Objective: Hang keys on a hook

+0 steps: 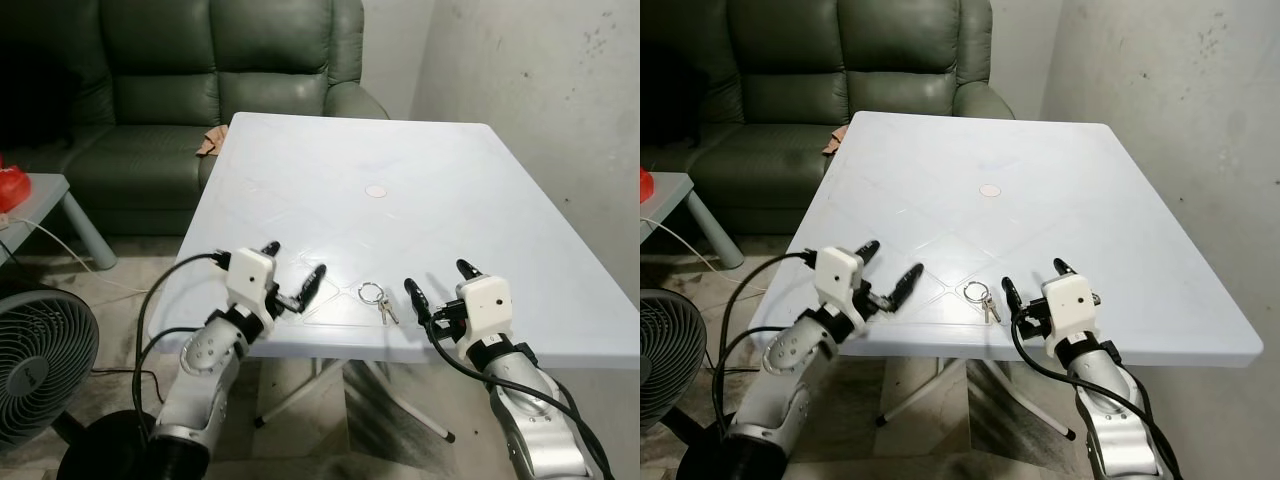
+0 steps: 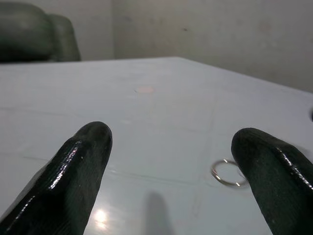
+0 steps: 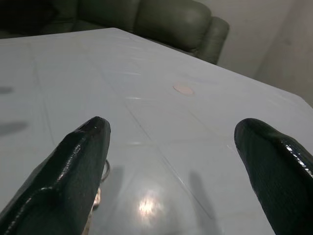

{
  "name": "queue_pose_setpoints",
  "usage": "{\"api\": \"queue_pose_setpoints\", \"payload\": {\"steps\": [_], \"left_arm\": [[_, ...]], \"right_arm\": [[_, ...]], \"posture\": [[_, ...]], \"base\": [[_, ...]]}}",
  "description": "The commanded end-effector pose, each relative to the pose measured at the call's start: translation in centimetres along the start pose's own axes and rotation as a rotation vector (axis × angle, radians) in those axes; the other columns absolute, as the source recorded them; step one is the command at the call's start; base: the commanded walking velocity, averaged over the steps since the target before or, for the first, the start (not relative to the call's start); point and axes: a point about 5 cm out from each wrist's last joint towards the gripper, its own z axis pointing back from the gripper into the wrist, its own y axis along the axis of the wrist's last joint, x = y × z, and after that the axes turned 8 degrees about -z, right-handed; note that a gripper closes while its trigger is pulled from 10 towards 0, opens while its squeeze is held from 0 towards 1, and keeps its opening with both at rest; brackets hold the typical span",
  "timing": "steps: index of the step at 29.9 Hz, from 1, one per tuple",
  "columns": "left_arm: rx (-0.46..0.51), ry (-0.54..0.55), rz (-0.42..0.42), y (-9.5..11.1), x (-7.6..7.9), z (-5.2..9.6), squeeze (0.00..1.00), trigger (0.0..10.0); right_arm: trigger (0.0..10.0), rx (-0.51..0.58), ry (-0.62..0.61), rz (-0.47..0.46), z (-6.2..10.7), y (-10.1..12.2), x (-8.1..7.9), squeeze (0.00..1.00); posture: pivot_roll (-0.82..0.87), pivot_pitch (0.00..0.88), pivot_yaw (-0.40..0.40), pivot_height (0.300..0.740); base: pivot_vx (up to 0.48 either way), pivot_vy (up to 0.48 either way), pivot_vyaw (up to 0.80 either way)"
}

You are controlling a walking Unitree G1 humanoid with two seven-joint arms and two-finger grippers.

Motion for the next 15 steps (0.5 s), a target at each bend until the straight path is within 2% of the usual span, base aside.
{"api": "queue_pose_setpoints", "payload": {"steps": [1, 10, 15], "left_arm": [[0.013, -0.028, -0.018, 0.4, 0.4, 0.0, 0.00, 10.0], [-0.023, -0.076, 0.016, -0.4, 2.2, 0.8, 0.00, 10.0], [-0.027, -0.074, 0.018, -0.5, 2.5, 1.0, 0.00, 10.0]], "right_arm": [[10.0, -0.006, 0.038, 0.005, -0.4, 0.1, -0.2, 0.00], [10.0, -0.046, 0.149, 0.019, -2.3, 0.4, -0.9, 0.00], [10.0, -0.123, 0.184, -0.017, -2.7, -0.8, -1.3, 0.00]], "posture": [[-0.01, 0.000, -0.014, 0.740], [0.01, 0.000, -0.020, 0.740], [0.02, 0.000, -0.033, 0.740]], "base": [[0.000, 0.000, 0.00], [0.000, 0.000, 0.00], [0.000, 0.000, 0.00]]}}
